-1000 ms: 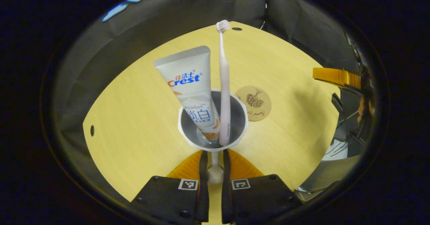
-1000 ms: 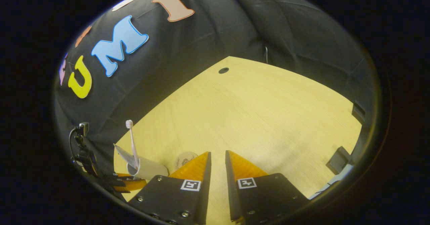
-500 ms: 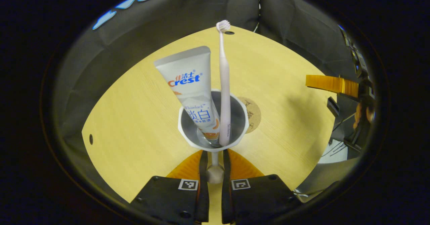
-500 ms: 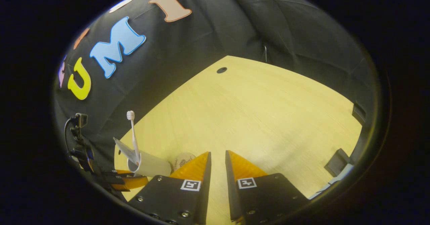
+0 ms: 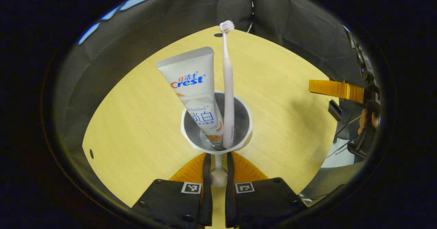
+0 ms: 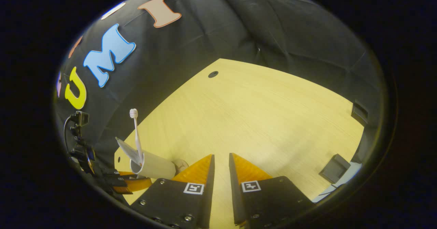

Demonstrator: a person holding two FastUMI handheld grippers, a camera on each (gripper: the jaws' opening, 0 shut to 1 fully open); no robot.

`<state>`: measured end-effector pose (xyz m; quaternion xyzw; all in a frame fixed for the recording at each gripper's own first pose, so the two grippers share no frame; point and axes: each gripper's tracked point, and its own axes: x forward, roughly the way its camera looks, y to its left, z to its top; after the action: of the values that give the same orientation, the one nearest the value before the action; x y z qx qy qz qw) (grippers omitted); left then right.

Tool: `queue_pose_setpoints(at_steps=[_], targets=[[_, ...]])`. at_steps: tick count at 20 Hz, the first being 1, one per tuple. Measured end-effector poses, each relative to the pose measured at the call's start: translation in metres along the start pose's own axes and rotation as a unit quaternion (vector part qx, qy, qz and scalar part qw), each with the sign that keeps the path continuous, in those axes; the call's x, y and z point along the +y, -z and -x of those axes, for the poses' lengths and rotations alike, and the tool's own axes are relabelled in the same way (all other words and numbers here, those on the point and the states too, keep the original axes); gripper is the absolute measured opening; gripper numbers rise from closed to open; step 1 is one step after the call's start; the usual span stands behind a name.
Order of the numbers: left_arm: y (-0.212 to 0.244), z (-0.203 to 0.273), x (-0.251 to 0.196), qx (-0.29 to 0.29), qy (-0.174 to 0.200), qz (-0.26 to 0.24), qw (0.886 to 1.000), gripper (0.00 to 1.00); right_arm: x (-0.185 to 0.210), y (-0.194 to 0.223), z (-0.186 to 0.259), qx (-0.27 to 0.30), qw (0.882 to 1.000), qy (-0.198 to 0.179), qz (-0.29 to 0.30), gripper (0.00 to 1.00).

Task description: Put the toothbrush and toothpaste on the desktop into the cup, then pick up the cup and place it on the coaster on the desktop.

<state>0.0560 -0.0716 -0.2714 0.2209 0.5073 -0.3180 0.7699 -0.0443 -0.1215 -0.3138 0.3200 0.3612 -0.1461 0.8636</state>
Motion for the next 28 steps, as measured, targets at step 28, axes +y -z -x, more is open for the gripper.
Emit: queue_pose_setpoints(at_steps=[28], targets=[[0.001, -0.005, 0.006, -0.001, -0.013, 0.023, 1.0, 0.29, -0.026, -0.001, 0.0, 0.017, 1.0, 0.002, -0.014, 0.25]])
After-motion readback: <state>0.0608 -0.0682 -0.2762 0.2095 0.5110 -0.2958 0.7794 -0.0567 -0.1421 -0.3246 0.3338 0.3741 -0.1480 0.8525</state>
